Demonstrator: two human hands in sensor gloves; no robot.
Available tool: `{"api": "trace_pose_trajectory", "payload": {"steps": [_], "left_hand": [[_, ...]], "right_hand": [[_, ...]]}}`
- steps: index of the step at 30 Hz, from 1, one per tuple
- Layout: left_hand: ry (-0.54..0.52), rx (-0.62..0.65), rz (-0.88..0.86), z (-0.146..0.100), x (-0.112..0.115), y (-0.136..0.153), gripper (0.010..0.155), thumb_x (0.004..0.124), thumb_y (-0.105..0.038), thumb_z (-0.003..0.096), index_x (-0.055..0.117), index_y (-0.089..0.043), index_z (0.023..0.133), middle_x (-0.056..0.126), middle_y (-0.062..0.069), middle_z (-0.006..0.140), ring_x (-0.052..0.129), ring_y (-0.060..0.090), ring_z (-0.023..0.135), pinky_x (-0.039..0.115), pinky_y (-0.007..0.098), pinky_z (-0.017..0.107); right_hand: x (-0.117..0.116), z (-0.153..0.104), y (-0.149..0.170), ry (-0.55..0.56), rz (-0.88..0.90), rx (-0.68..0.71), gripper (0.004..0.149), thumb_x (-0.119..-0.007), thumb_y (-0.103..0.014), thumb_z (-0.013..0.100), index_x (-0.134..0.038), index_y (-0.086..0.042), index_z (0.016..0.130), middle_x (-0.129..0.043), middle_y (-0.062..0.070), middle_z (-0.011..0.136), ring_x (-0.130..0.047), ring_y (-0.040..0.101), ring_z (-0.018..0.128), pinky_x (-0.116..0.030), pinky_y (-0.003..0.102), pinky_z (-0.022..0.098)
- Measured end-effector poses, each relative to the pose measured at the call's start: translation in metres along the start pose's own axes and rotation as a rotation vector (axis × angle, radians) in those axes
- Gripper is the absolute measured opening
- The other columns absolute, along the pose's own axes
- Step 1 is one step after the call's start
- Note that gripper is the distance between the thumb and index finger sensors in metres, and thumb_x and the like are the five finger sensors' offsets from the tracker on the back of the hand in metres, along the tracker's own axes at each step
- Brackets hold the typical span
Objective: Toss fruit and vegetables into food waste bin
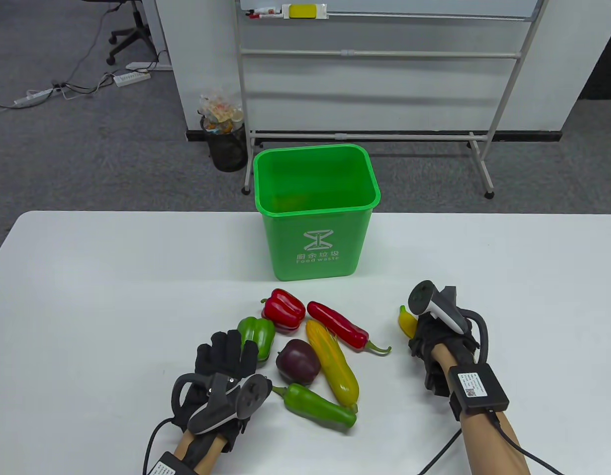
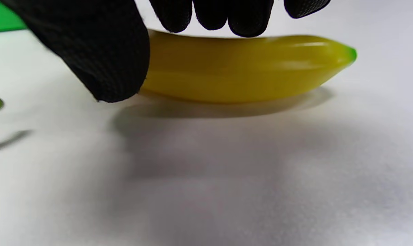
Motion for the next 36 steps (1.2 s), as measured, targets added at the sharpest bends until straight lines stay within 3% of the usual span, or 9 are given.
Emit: {"api": "trace_pose_trajectory", "payload": {"steps": [7, 13, 20, 25, 26, 28, 30, 33, 36], "left_hand": [[0.013, 0.010, -0.003, 0.000, 0.000, -0.002, 0.082, 0.060, -0.064, 0.0390, 0.052, -0.015, 0.105, 0.039, 0.026, 0.112, 0.046, 0.057, 0.101, 0.046, 0.072, 0.069], [0.008, 0.011, -0.004, -0.001, 0.001, -0.002, 0.082, 0.060, -0.064, 0.0391, 0.053, -0.014, 0.105, 0.040, 0.027, 0.112, 0.046, 0.057, 0.100, 0.046, 0.072, 0.069], [0.025, 0.011, 0.002, 0.001, 0.006, -0.002, 0.082, 0.060, -0.064, 0.0391, 0.053, -0.014, 0.105, 0.039, 0.026, 0.112, 0.046, 0.057, 0.101, 0.046, 0.072, 0.069], [0.028, 0.012, -0.005, 0.002, 0.006, -0.003, 0.082, 0.060, -0.064, 0.0391, 0.052, -0.014, 0.105, 0.039, 0.026, 0.112, 0.046, 0.057, 0.101, 0.046, 0.072, 0.069], [0.034, 0.018, -0.008, 0.002, 0.007, -0.003, 0.082, 0.059, -0.064, 0.0391, 0.052, -0.015, 0.105, 0.039, 0.026, 0.112, 0.046, 0.057, 0.101, 0.046, 0.072, 0.069], [0.054, 0.043, -0.022, 0.002, 0.011, -0.005, 0.082, 0.060, -0.063, 0.0391, 0.052, -0.014, 0.105, 0.040, 0.026, 0.112, 0.047, 0.057, 0.100, 0.047, 0.072, 0.069], [0.081, 0.055, -0.027, 0.001, 0.015, -0.006, 0.082, 0.060, -0.063, 0.0393, 0.052, -0.015, 0.105, 0.040, 0.026, 0.112, 0.048, 0.057, 0.100, 0.047, 0.071, 0.069], [0.095, 0.055, -0.025, 0.001, 0.018, -0.005, 0.082, 0.060, -0.063, 0.0392, 0.052, -0.015, 0.105, 0.040, 0.026, 0.112, 0.047, 0.057, 0.101, 0.047, 0.071, 0.069], [0.085, 0.040, -0.034, 0.000, 0.016, 0.000, 0.082, 0.060, -0.063, 0.0391, 0.052, -0.014, 0.104, 0.040, 0.026, 0.112, 0.048, 0.057, 0.100, 0.047, 0.071, 0.068]], "right_hand": [[-0.007, 0.004, 0.006, 0.052, 0.048, -0.012, 0.077, -0.094, -0.032, 0.035, -0.058, -0.019, 0.101, -0.054, 0.013, 0.104, -0.064, 0.041, 0.094, -0.045, 0.067, 0.073], [-0.004, -0.026, 0.024, 0.045, 0.228, 0.143, 0.075, -0.094, -0.031, 0.035, -0.061, -0.018, 0.101, -0.065, 0.012, 0.100, -0.069, 0.042, 0.094, -0.045, 0.071, 0.071], [-0.029, -0.107, 0.023, -0.155, 0.573, 0.480, 0.076, -0.093, -0.031, 0.036, -0.059, -0.015, 0.102, -0.064, 0.015, 0.099, -0.069, 0.043, 0.094, -0.050, 0.071, 0.069], [-0.045, -0.177, -0.027, -0.493, 0.885, 0.862, 0.078, -0.089, -0.035, 0.038, -0.053, -0.009, 0.102, -0.063, 0.018, 0.098, -0.075, 0.044, 0.090, -0.058, 0.069, 0.065], [-0.032, -0.190, -0.041, -0.516, 0.980, 0.957, 0.078, -0.089, -0.035, 0.039, -0.053, -0.009, 0.103, -0.062, 0.018, 0.099, -0.074, 0.045, 0.091, -0.057, 0.069, 0.066], [0.016, -0.204, -0.065, -0.389, 1.155, 1.079, 0.077, -0.090, -0.035, 0.038, -0.055, -0.009, 0.102, -0.064, 0.018, 0.098, -0.075, 0.045, 0.090, -0.058, 0.070, 0.065], [0.089, -0.211, -0.086, -0.251, 1.269, 1.208, 0.078, -0.089, -0.036, 0.039, -0.053, -0.011, 0.103, -0.062, 0.016, 0.100, -0.074, 0.043, 0.092, -0.057, 0.069, 0.067], [0.201, -0.178, -0.107, 0.002, 1.461, 1.002, 0.081, -0.085, -0.039, 0.040, -0.045, -0.013, 0.106, -0.054, 0.015, 0.105, -0.065, 0.043, 0.100, -0.051, 0.068, 0.071], [0.236, -0.141, -0.106, 0.025, 1.356, 0.635, 0.095, -0.080, -0.049, 0.042, -0.023, -0.011, 0.107, -0.027, 0.019, 0.111, -0.039, 0.048, 0.108, -0.038, 0.072, 0.073]]}}
Point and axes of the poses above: the tracker on the back of each hand, its own y axis roughly to the little-finger side, its own z axis roughly from the wrist to the fingertips, x = y × z, the point moved 4 cm from there along z, roughly from the wrist to the fingertips
